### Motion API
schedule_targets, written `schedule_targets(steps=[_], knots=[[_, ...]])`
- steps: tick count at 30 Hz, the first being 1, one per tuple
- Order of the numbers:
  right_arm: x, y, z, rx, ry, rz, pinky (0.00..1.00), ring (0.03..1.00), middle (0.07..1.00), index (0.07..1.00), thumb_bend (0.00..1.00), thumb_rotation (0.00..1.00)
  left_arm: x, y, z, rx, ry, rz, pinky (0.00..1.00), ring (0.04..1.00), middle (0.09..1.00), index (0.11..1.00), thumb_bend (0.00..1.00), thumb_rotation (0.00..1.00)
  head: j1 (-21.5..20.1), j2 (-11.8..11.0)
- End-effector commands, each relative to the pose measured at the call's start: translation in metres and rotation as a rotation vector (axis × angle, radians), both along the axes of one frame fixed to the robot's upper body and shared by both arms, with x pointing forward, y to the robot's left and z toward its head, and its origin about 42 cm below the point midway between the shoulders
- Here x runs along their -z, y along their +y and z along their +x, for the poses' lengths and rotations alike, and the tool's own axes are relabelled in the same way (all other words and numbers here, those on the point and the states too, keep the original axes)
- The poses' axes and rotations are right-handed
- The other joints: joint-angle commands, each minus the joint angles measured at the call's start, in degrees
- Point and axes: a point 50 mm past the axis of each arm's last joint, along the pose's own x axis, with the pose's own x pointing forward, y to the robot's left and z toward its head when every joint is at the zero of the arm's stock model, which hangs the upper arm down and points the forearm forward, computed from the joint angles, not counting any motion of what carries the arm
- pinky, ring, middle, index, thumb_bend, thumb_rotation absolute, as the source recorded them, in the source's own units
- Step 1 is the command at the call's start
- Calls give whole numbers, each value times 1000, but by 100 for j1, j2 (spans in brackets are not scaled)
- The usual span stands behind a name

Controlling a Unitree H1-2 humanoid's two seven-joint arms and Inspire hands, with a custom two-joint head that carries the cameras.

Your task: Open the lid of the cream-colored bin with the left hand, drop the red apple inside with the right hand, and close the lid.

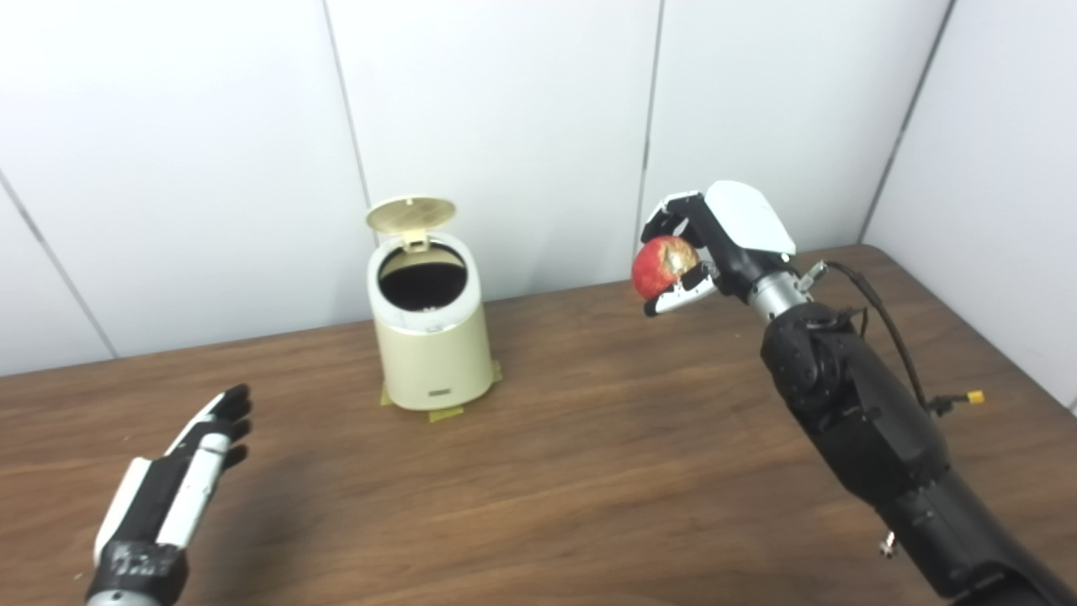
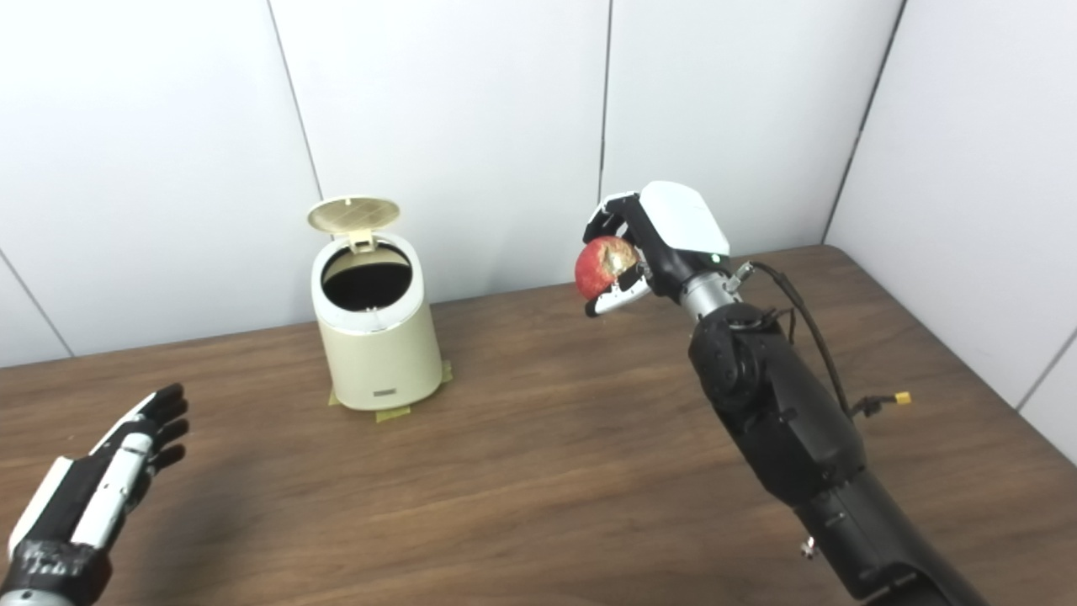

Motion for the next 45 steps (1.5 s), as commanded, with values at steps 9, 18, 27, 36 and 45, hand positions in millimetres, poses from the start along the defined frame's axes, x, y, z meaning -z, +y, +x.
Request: schedule_targets(steps=[9,18,27,36,45], knots=[[-59,88,-3,-285,-230,128,370,392,497,521,516,0,-2,-12,-2,-14,-55,18,897,917,924,917,464,837,477,-19],[-64,142,17,-410,-234,131,345,382,495,539,512,0,1,-20,-7,-25,-44,-1,935,938,937,934,458,849,665,-43],[-54,178,39,-429,-227,154,346,392,503,528,514,0,4,-31,-14,-17,-48,-20,894,929,938,931,440,834,987,-46],[-40,198,63,-416,-178,153,346,411,506,521,502,0,4,-39,-19,-32,-49,-23,919,935,931,919,467,845,1147,-33],[-31,199,76,-376,-165,143,332,413,508,528,497,0,3,-39,-24,-41,-44,-37,932,944,935,918,466,831,1107,-11]])
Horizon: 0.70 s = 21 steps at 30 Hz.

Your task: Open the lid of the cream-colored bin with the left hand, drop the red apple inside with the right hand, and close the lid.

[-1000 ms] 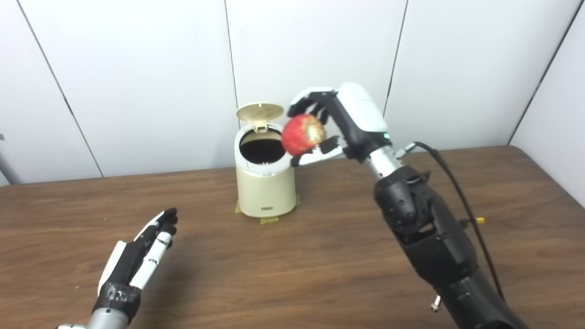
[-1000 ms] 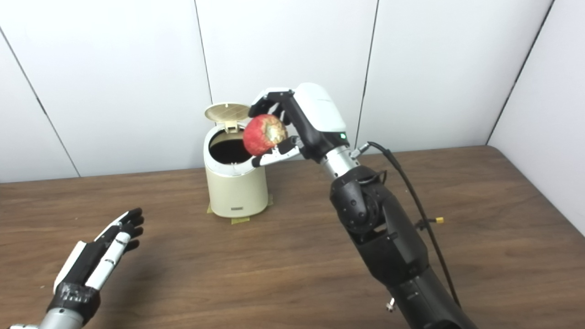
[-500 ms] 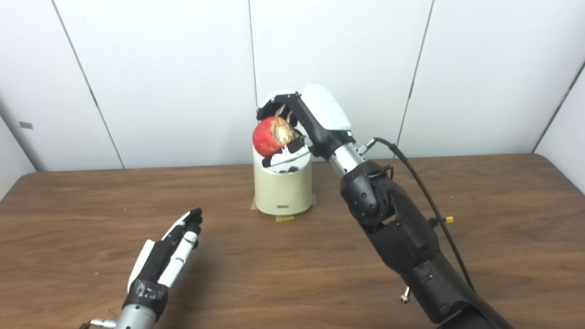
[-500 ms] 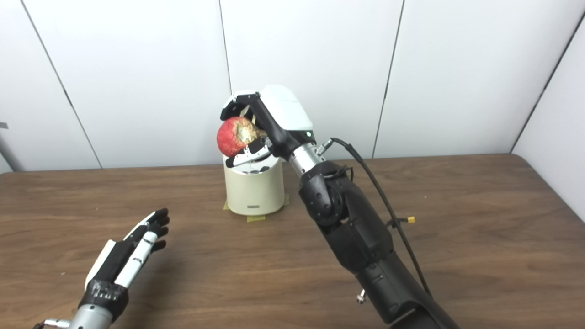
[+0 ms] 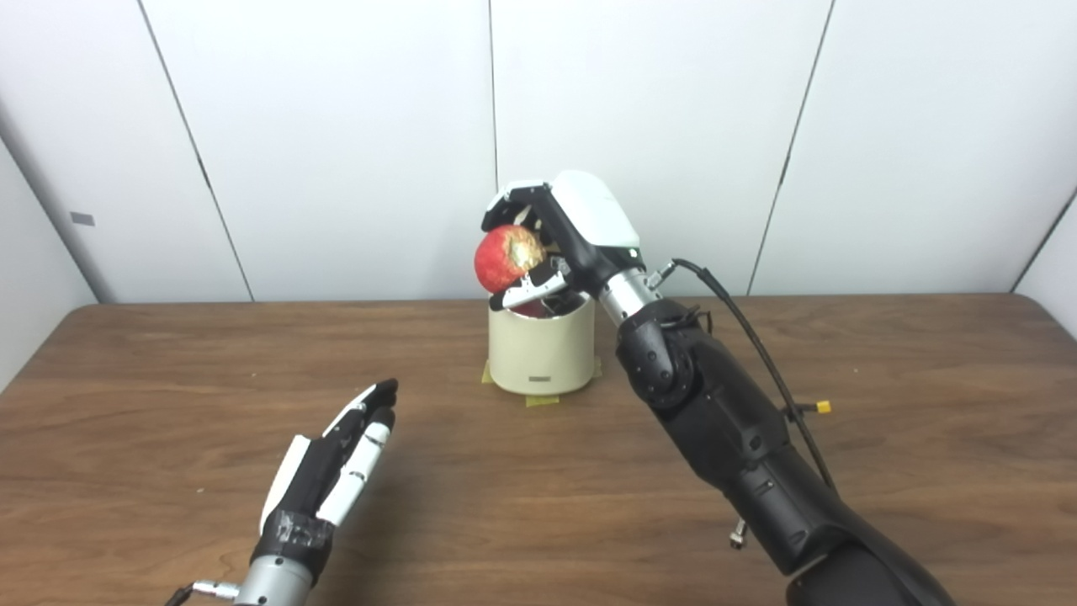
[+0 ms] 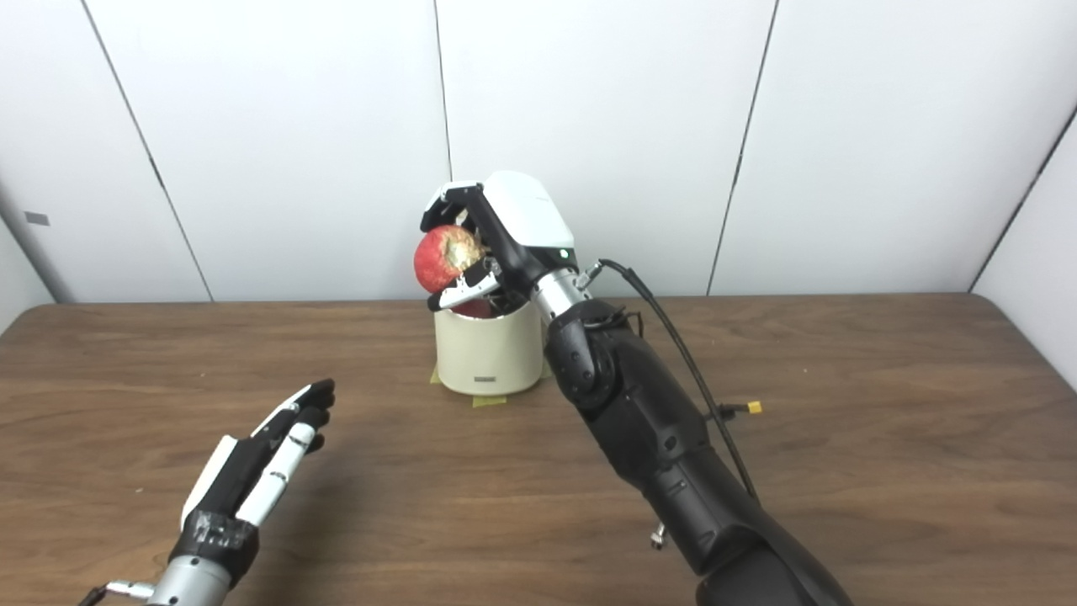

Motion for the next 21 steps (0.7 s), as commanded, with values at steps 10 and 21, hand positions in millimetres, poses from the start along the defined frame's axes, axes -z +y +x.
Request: schedule_targets(steps=[10,21], knots=[[-41,-5,12,33,-136,20,324,410,507,533,496,0,-9,0,3,4,-60,-17,900,932,933,913,489,827,-73,16],[-38,-23,13,67,-170,-41,329,402,503,535,496,0,-9,-2,4,9,-56,-18,892,933,934,911,488,819,-113,28]])
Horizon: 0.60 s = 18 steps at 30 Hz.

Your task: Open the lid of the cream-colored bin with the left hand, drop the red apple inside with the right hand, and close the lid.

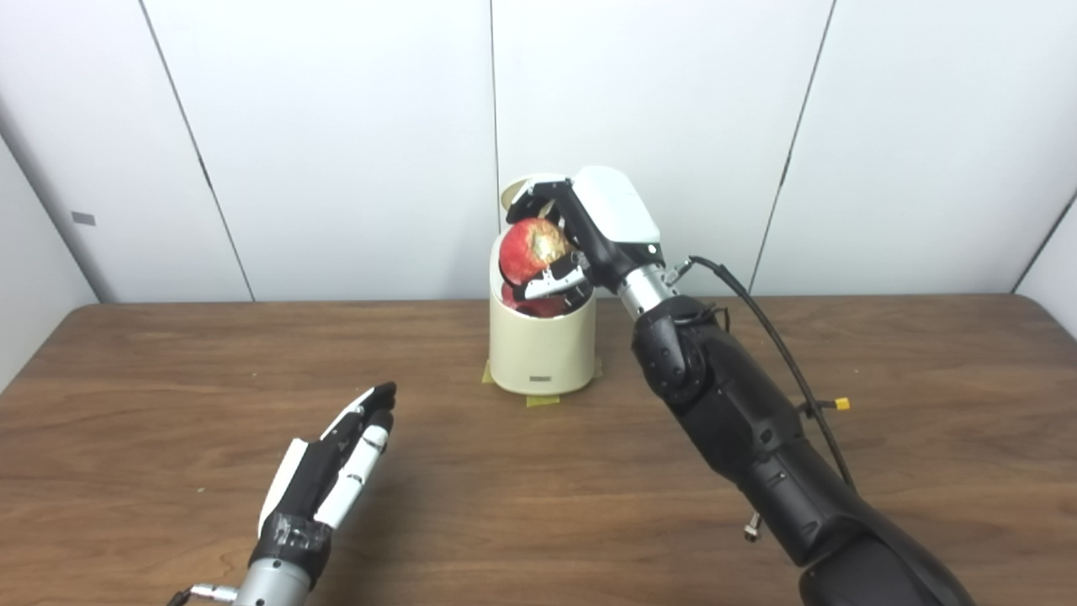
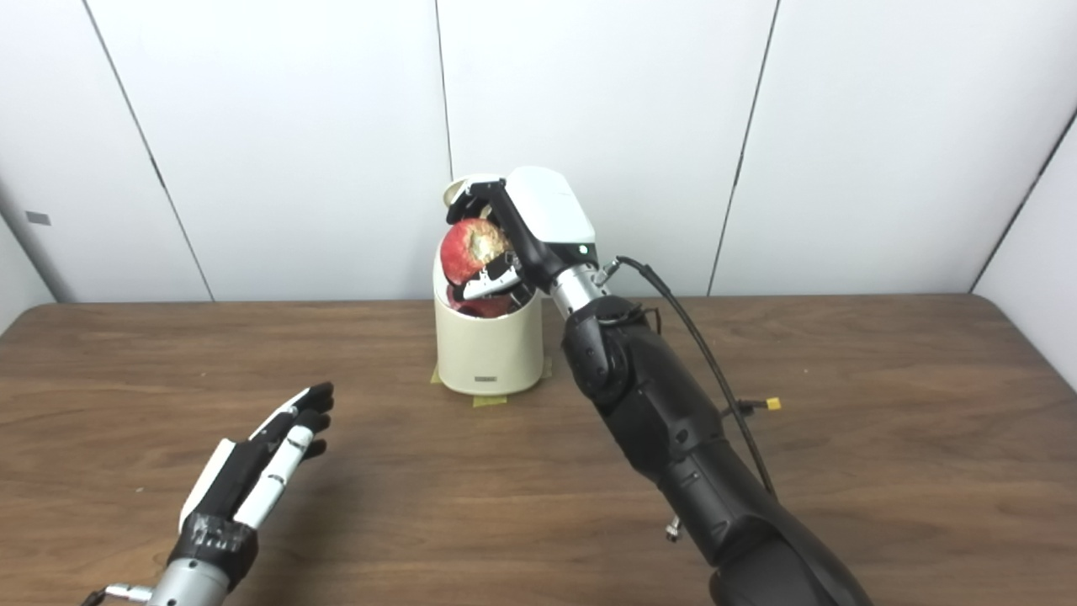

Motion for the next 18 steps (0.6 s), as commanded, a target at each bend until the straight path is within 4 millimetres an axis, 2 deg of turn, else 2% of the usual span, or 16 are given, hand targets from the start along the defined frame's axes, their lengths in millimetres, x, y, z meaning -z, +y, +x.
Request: schedule_targets(steps=[1,13,16,17,18], knots=[[-36,-5,6,7,-117,8,328,404,505,534,496,0,-13,-2,5,3,-69,-1,898,936,936,910,487,813,1,2],[-31,-7,7,39,-87,-66,323,442,527,531,497,0,-14,-2,4,6,-69,-4,896,934,938,918,464,827,-49,20],[-31,-5,6,48,-77,-90,447,450,524,491,516,0,-14,-2,4,5,-67,-4,905,941,942,920,470,822,-62,21],[-31,-5,6,52,-71,-102,490,539,523,482,523,0,-14,-2,4,6,-69,-1,906,942,942,919,475,821,-66,22],[-31,-5,6,54,-65,-110,529,582,526,478,525,0,-14,-2,4,7,-70,-2,903,939,940,918,485,822,-66,22]])
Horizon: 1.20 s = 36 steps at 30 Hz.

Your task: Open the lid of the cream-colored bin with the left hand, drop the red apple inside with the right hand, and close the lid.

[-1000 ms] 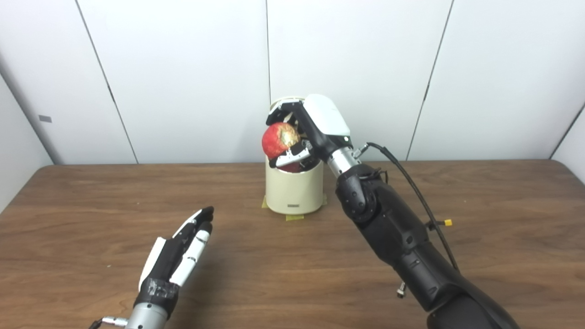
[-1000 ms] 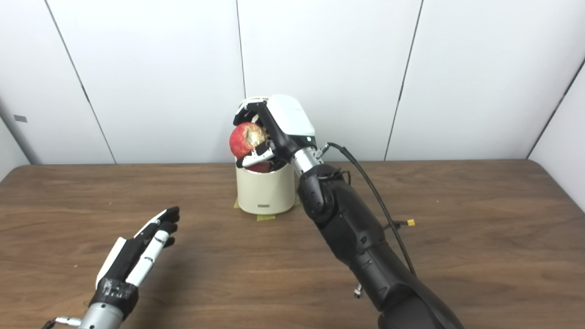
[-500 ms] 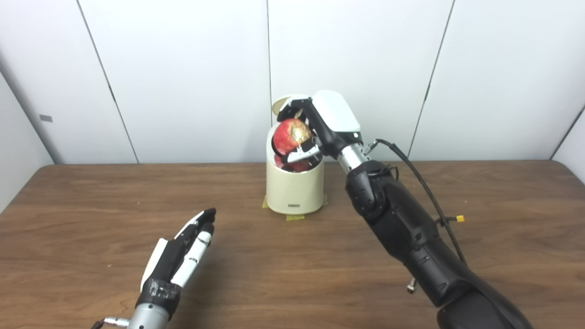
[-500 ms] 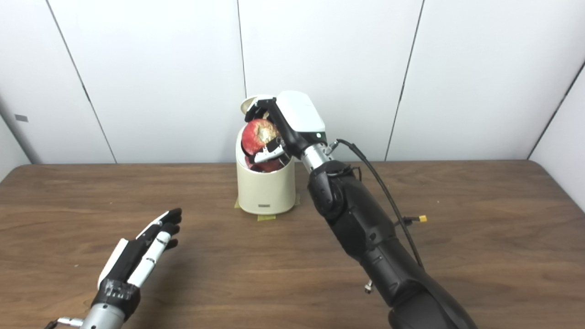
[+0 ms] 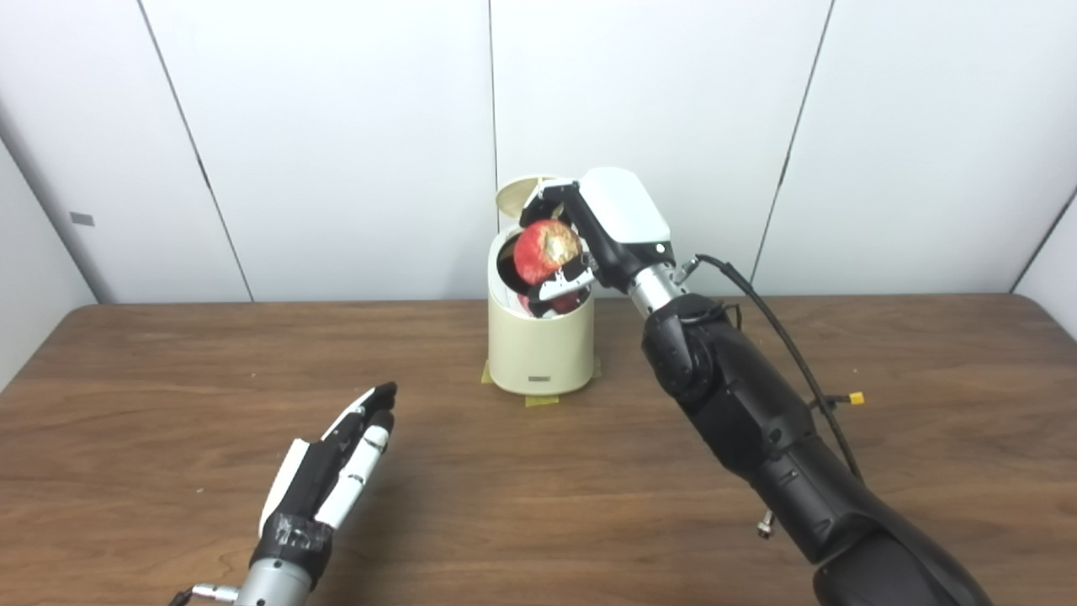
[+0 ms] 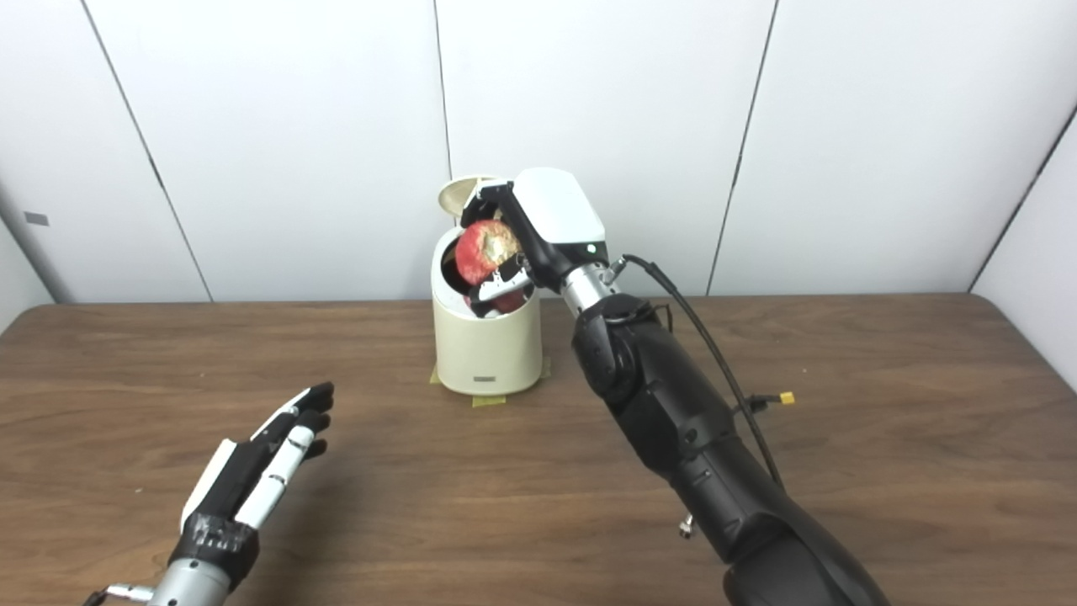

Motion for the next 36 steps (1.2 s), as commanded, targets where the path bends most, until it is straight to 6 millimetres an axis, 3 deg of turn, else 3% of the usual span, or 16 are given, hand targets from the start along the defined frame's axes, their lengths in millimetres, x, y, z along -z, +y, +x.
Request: schedule_targets(steps=[1,3,9,18,27,28,30,36], knots=[[-30,0,5,3,-59,-32,575,620,589,485,524,66,-13,-2,4,4,-71,-1,902,937,938,917,488,820,-9,6],[-29,0,4,3,-57,-39,636,665,650,492,524,121,-14,-3,4,2,-70,-4,905,939,939,912,478,816,-9,5],[-28,0,3,12,-42,-62,743,739,705,494,524,139,-14,-3,4,2,-77,-2,897,933,937,916,473,821,-8,18],[-27,-4,3,16,-29,-75,787,771,712,494,524,141,-13,-3,3,-5,-71,-1,902,937,939,923,460,823,-38,29],[-25,-7,1,23,-32,-92,732,735,713,495,524,141,-12,-4,4,9,-73,-16,905,952,953,933,438,777,-48,18],[-25,-7,1,24,-35,-94,723,732,713,578,698,134,-12,-4,4,10,-74,-17,905,952,953,933,432,771,-48,18],[-24,-7,1,23,-36,-98,708,724,710,655,847,127,-11,-4,4,12,-74,-12,912,955,954,933,421,767,-51,13],[-23,-7,0,26,-29,-113,697,727,718,697,885,126,-11,-3,4,14,-78,5,896,942,944,933,412,758,-45,11]])
